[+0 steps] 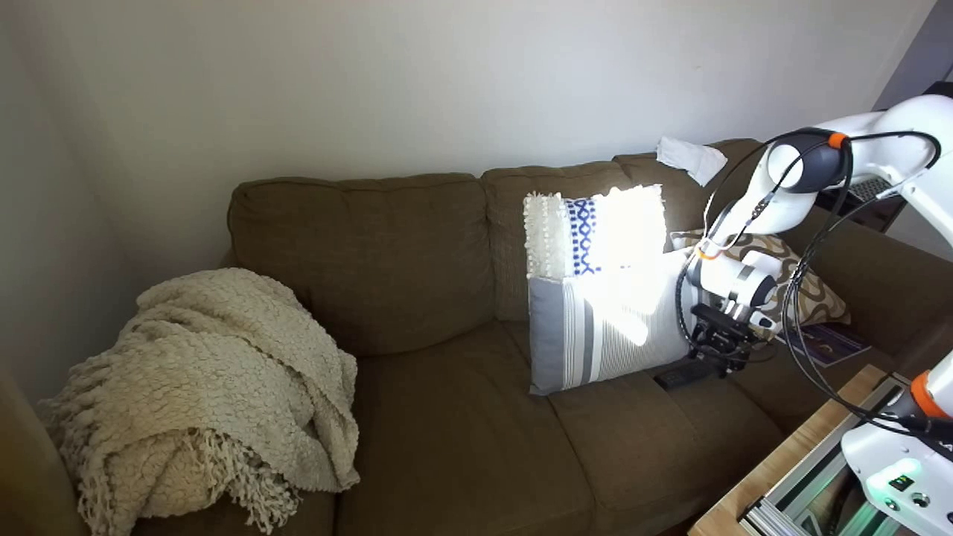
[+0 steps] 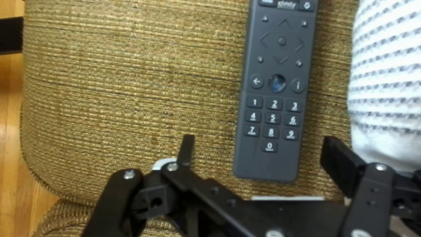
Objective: Pick up the black remote from under the gray pillow and put it on the middle seat of the couch
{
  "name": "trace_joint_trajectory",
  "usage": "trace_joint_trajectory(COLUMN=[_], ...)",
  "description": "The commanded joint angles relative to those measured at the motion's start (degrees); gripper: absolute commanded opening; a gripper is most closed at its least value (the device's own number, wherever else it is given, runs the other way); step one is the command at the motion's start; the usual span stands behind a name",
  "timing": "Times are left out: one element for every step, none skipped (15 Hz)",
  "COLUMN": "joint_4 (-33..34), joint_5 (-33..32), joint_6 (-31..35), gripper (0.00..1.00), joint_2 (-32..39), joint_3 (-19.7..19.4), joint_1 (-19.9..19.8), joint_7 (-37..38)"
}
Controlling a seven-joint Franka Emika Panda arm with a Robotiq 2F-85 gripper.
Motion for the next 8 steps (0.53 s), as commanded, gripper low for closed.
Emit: trace_joint_trajectory(joint_4=[-6.68,-8.12,-9.35,-10.85,-12.14,-13.87,-15.46,-17.18], joint_5=[-1.3,-1.41,-1.92,-2.47,-3.11,-4.12,-4.71,-6.0], joint_6=[3.76,5.95,7.68,10.87,12.51,14.2,16.07,16.47], gripper=[1.0,1.0,1.0,1.0,1.0,1.0,1.0,1.0], joint_2=[-5.58,-6.81,-7.98,-9.16,-10.56,-12.37,-14.16,-16.16], joint_3=[-0.59,-0.69,-0.83,-0.97,-0.71,-0.35,0.57,0.91], joint_1=[1.71,2.17,2.59,3.22,3.07,2.94,2.08,1.68], joint_7=[-0.67,-2.02,-2.98,-4.79,-6.26,-8.13,-10.9,-12.65])
